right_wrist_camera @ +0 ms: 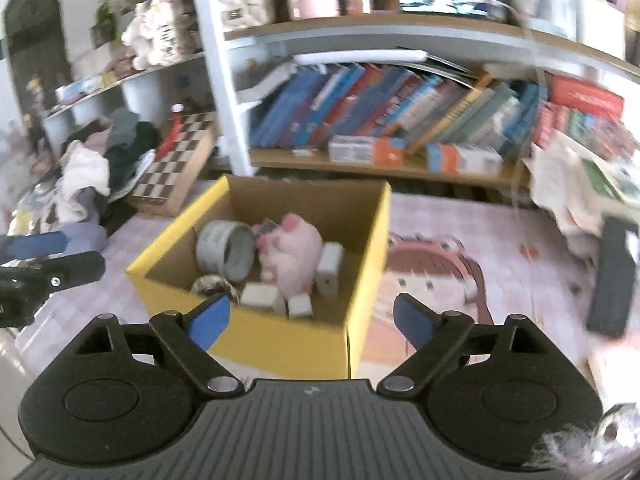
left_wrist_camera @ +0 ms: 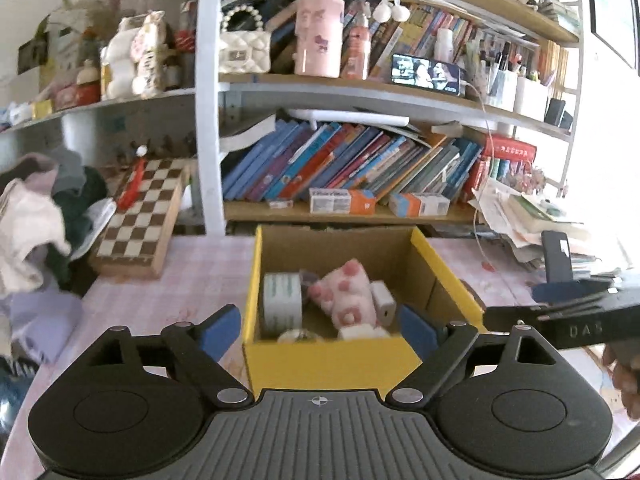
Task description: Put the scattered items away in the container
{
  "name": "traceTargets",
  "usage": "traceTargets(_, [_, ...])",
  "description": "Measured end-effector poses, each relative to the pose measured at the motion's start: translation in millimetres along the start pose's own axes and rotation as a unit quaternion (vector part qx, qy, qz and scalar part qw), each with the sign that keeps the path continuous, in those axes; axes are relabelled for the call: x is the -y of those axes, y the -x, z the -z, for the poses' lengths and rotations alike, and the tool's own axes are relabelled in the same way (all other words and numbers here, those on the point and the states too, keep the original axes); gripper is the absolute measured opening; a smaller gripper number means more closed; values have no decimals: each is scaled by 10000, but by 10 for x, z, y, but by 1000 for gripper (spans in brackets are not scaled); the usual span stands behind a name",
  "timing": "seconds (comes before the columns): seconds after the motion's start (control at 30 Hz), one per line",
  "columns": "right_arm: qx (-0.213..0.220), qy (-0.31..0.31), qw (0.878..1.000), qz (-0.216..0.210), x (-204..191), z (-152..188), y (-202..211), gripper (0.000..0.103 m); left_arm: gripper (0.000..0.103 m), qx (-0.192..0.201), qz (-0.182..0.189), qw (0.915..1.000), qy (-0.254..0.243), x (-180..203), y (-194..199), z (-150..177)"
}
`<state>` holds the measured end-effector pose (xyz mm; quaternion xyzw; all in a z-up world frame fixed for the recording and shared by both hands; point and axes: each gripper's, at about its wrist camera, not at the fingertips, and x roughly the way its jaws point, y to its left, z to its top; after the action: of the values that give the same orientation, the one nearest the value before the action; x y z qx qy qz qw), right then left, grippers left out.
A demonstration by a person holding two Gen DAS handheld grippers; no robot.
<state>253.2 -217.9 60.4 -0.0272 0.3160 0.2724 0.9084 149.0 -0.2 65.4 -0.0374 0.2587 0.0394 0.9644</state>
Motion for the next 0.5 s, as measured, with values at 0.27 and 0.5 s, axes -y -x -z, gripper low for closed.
traceTargets(0.27, [-24,-46,9990,447,-426,707,465,90,91,-189,-86,9998,26,-6,569,531])
traceTargets(0.5, [84,279,9976,624,-806,1153,813,92,91,-416,-187,9989,-68,-30,950,951])
